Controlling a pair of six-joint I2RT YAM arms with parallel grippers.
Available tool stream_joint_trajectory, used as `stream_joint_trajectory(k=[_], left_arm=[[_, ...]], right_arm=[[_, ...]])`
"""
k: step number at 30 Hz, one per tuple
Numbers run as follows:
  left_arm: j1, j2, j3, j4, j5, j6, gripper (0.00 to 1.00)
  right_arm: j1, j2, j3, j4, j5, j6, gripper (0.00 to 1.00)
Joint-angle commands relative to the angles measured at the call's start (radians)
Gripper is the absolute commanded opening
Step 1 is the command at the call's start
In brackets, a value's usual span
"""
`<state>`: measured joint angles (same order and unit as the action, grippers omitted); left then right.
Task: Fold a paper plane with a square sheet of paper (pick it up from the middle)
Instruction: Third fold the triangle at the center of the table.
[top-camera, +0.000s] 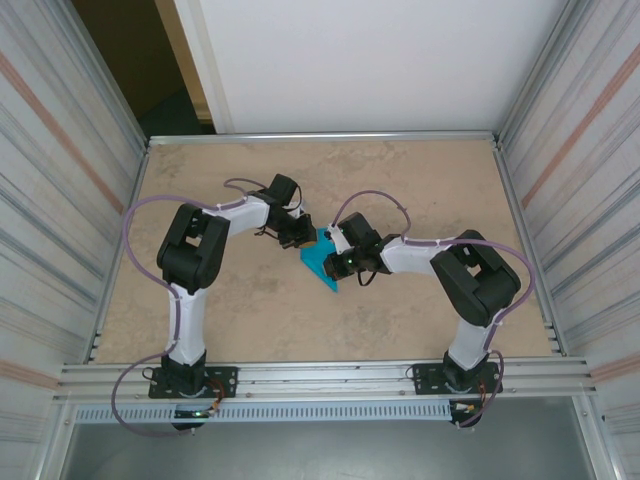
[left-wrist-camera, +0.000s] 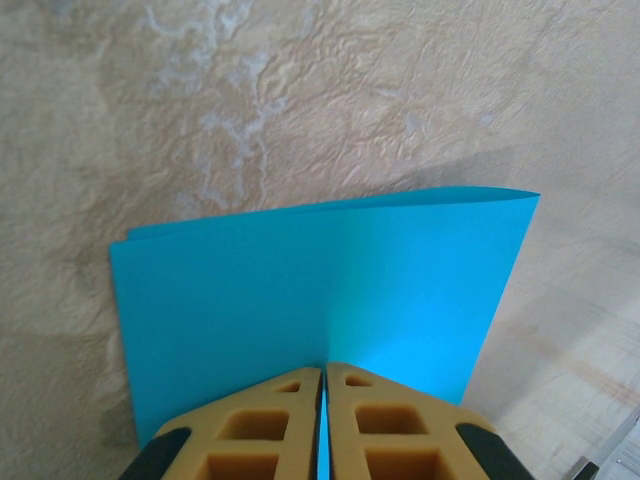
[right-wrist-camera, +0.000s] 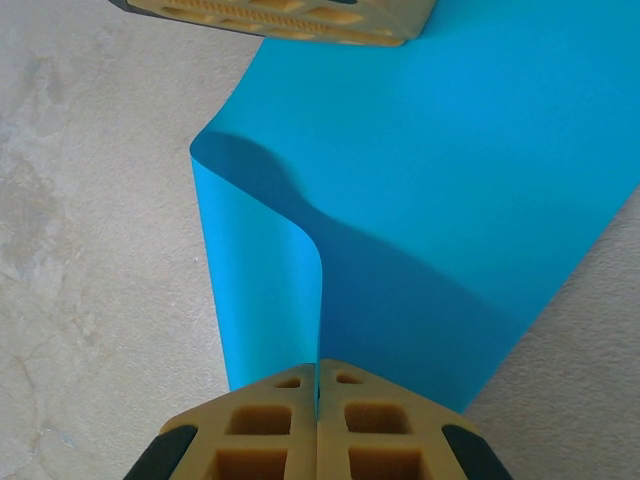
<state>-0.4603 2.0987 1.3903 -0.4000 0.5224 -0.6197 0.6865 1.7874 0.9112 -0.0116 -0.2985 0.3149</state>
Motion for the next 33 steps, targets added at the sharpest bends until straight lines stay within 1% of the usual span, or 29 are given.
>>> stream_joint_trajectory(k=[1, 14, 19, 20, 23, 27, 33], left_arm=[[-0.015, 0.043, 0.003, -0.066, -0.019, 0.022, 0.11], [-0.014, 0.037, 0.029, -0.081, -0.019, 0.033, 0.11], [-0.015, 0.003, 0.070, -0.093, -0.034, 0.044, 0.13], [-0.015, -0.037, 0.075, -0.093, -0.039, 0.043, 0.13], [-0.011, -0.077, 0.073, -0.083, -0.051, 0.030, 0.16], [-0.003, -0.139, 0.008, -0.027, -0.057, -0.033, 0.21], [0.017, -0.271, -0.178, 0.131, -0.039, -0.152, 0.27]], right_arm=[[-0.001, 0.021, 0.029, -0.030, 0.022, 0.016, 0.03], [-0.001, 0.041, 0.037, -0.044, 0.032, 0.021, 0.03], [-0.001, 0.050, 0.034, -0.050, 0.032, 0.022, 0.03], [-0.001, 0.050, 0.033, -0.050, 0.032, 0.023, 0.03], [-0.002, 0.051, 0.035, -0.052, 0.031, 0.026, 0.03], [-0.005, 0.050, 0.036, -0.051, 0.025, 0.030, 0.03], [-0.014, 0.052, 0.032, -0.050, 0.016, 0.036, 0.02]])
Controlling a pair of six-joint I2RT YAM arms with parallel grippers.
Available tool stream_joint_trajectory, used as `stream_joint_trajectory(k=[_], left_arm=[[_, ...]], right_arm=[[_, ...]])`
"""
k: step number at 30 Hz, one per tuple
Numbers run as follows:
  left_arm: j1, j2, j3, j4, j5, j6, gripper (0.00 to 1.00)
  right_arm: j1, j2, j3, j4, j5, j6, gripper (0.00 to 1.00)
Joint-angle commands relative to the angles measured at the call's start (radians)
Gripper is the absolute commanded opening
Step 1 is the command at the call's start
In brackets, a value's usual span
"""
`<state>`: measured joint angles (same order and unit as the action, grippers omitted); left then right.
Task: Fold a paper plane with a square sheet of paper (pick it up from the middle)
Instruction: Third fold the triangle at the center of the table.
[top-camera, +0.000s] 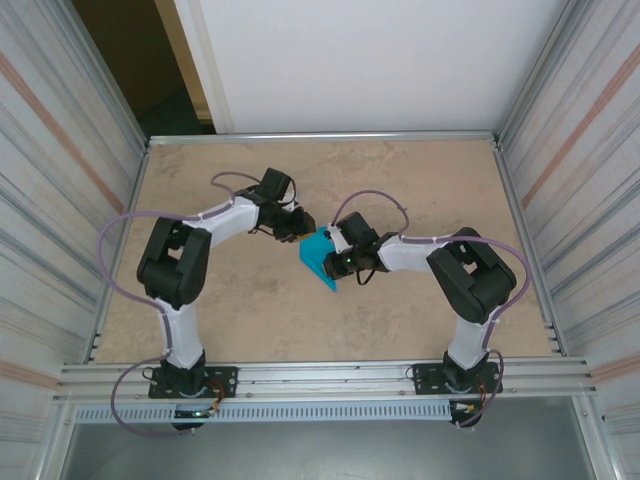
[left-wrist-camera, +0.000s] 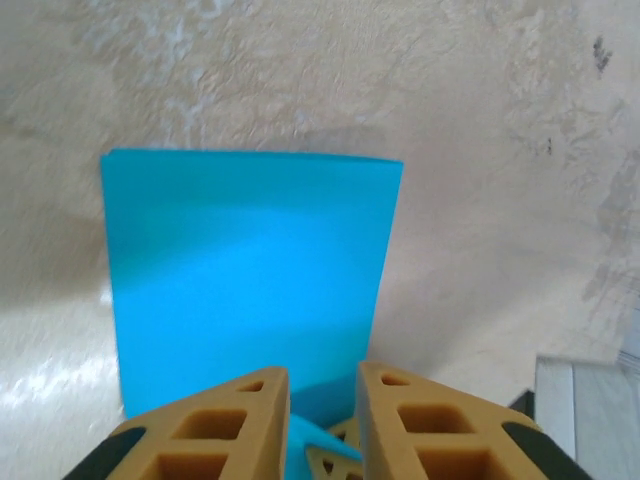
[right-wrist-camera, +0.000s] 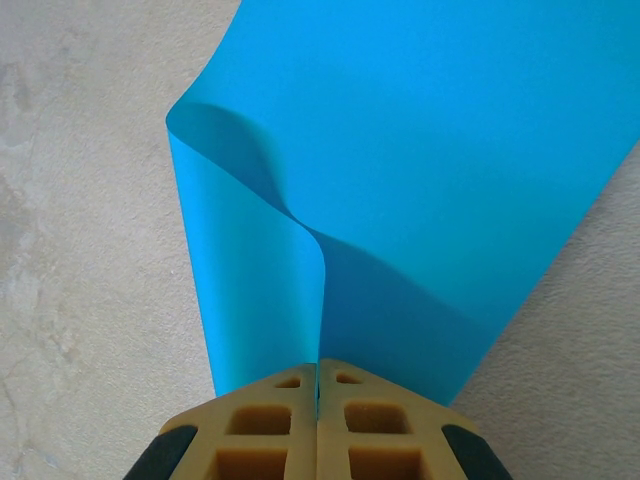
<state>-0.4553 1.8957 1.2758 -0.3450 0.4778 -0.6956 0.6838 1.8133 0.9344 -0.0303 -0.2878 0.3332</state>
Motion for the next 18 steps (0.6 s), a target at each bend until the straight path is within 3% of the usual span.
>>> stream_joint_trajectory(k=[1, 12, 18], left_arm=[[0.012, -0.093, -0.096, 0.103, 0.009, -0.094, 0.29], [-0.016, -0.300, -0.426, 0.417, 0.001, -0.252, 0.34], [-0.086, -0.264, -0.434, 0.419, -0.023, -0.285, 0.25]], right_arm=[[-0.012, 0.026, 0.009, -0.031, 0.003, 0.020, 0.02], [-0.018, 0.029, 0.012, -0.028, -0.007, 0.036, 0.03], [-0.018, 0.038, 0.018, -0.029, -0.011, 0.039, 0.03]])
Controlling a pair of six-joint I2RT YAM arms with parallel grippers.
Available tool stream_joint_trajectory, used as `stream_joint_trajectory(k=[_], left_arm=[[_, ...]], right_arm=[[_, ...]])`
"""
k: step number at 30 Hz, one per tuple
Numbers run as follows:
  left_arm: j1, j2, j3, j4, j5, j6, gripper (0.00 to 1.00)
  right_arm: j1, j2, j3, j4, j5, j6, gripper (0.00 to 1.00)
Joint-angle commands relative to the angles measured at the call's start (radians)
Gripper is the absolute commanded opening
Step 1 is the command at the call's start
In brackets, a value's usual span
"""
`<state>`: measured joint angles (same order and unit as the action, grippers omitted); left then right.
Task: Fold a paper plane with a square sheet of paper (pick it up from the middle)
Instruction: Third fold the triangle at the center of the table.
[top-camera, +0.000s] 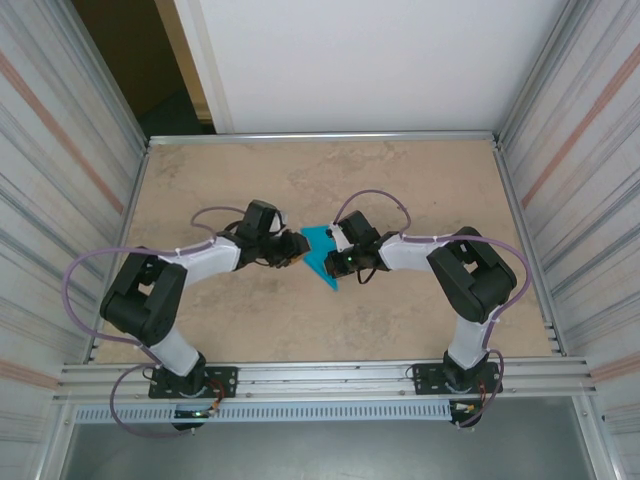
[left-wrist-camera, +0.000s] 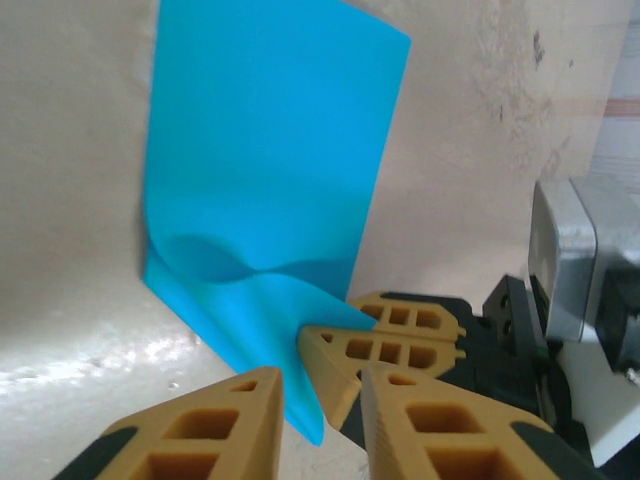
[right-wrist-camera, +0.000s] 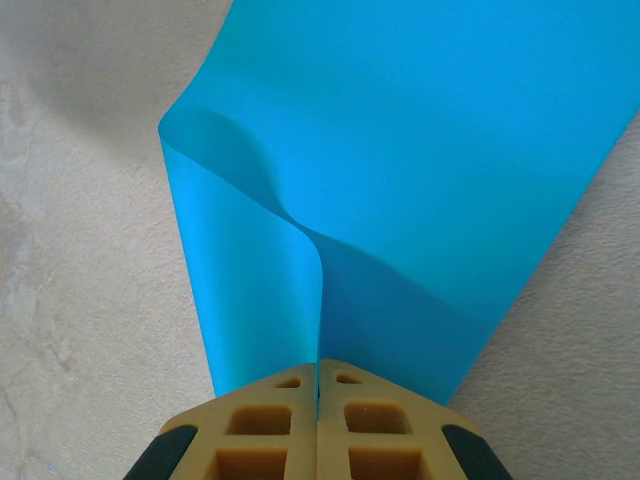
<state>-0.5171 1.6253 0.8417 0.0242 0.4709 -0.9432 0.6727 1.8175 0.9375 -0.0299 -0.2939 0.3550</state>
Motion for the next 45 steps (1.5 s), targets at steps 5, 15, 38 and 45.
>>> stream_joint_trajectory(k=[5, 15, 38, 45], left_arm=[[-0.056, 0.082, 0.044, 0.063, -0.001, -0.042, 0.16], [-0.070, 0.164, 0.108, 0.013, 0.002, -0.023, 0.11], [-0.070, 0.197, 0.109, -0.072, -0.042, -0.020, 0.07], [-0.070, 0.206, 0.112, -0.076, -0.047, -0.017, 0.07]], right_arm=[[-0.007, 0.035, 0.013, -0.028, -0.005, 0.016, 0.03], [-0.006, 0.040, 0.006, -0.028, -0.004, 0.016, 0.03], [-0.006, 0.055, 0.011, -0.033, -0.004, 0.018, 0.03], [-0.007, 0.059, 0.013, -0.035, -0.006, 0.018, 0.03]])
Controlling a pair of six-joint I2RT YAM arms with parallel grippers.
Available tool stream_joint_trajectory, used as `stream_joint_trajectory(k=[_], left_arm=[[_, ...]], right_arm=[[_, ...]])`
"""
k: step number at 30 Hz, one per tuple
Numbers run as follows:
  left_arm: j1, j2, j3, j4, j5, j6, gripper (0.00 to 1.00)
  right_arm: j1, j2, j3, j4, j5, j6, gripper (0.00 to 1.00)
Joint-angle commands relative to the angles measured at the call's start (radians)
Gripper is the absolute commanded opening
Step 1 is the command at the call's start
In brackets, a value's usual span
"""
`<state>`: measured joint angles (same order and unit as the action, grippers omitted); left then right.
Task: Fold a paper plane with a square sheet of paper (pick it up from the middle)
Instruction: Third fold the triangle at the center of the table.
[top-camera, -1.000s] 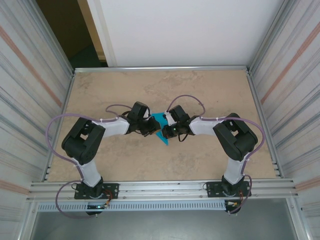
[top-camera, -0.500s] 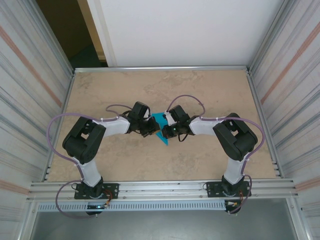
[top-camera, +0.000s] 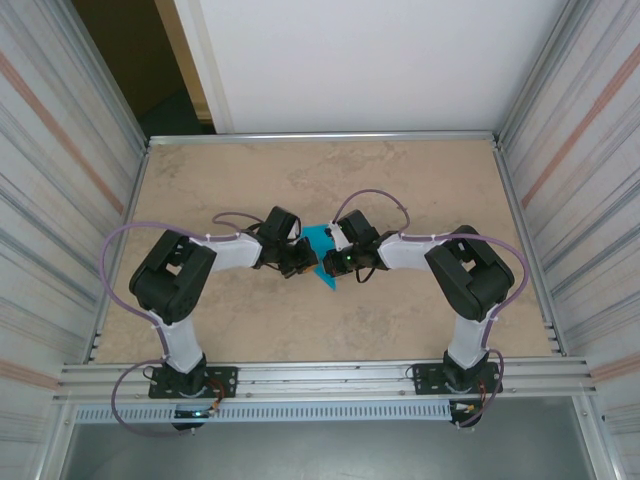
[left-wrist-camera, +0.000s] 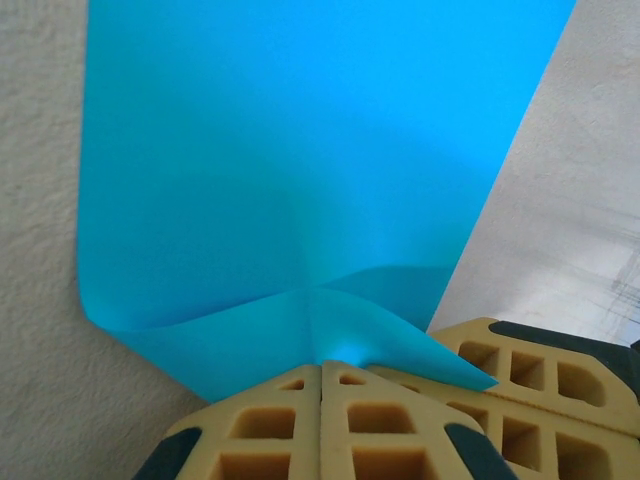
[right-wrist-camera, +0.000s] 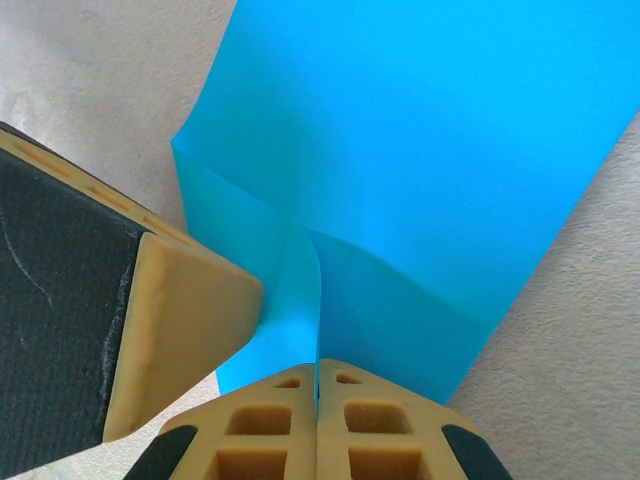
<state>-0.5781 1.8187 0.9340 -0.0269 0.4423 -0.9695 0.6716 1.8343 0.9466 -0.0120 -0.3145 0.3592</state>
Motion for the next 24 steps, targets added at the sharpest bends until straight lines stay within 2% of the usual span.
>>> stream_joint_trajectory(k=[1, 20, 24], left_arm=[[-0.008, 0.014, 0.021, -0.026, -0.018, 0.011, 0.07], [-0.006, 0.045, 0.033, -0.064, -0.023, 0.014, 0.06], [-0.003, 0.051, 0.039, -0.084, -0.031, 0.016, 0.06]], right_arm=[[-0.005, 0.044, 0.003, -0.052, 0.015, 0.014, 0.03], [-0.005, 0.045, 0.006, -0.055, 0.015, 0.016, 0.03], [-0.005, 0.038, 0.009, -0.063, 0.021, 0.019, 0.06]])
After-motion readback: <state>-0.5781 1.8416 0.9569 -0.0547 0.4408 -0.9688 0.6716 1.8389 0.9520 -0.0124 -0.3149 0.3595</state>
